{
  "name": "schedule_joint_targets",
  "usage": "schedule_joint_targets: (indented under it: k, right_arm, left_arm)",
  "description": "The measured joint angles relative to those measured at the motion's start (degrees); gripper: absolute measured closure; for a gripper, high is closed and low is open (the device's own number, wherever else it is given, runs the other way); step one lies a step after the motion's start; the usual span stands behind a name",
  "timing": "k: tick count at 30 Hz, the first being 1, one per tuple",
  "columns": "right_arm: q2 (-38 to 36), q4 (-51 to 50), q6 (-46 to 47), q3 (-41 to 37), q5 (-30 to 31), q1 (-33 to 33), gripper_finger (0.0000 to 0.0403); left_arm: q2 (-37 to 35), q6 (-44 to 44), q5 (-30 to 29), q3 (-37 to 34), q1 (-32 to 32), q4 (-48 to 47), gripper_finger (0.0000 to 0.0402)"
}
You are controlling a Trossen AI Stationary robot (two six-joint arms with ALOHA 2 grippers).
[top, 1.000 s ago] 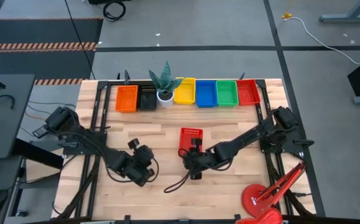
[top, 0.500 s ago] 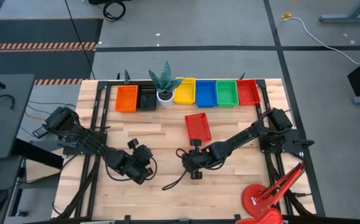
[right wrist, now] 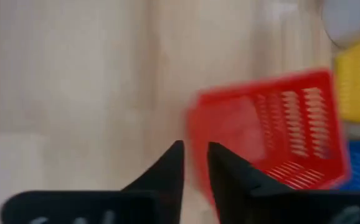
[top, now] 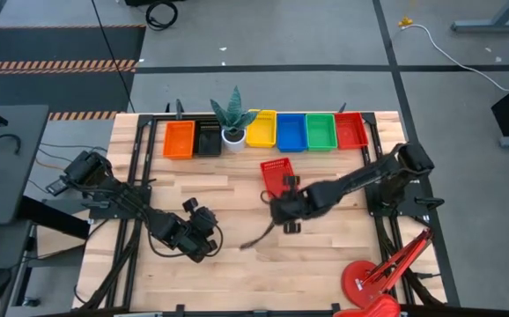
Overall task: Stack baskets by color
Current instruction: Stack the bottom red bin on the top red bin
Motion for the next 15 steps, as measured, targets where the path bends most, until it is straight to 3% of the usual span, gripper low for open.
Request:
schedule_joint_targets:
  k: [3, 7, 10, 15]
  right_arm:
    - [-0.30, 0.54, -5.43, -0.73, -1.06, -3.15, 0.0289]
    - [0.87, 3.56, -12.80, -3.03, -7.47, -7.40, 0.0256]
    - [1.86, 4.58, -14.96, -3.98, -13.64, -10.07, 0.0251]
    - [2.22, 6.08, -15.64, -6.04, -14.76, -12.66, 0.0273]
  left_arm:
    - [0.00, 0.28, 0.00, 0.02, 0.00, 0.44, 0.0308]
    - [0.02, 0.49, 0.00, 0.02, 0.00, 0.89, 0.0308]
    - [0.04, 0.50, 0.02, 0.02, 0.00, 1.06, 0.0308]
    - [0.04, 1.16, 0.01, 0.02, 0.07, 1.99, 0.0308]
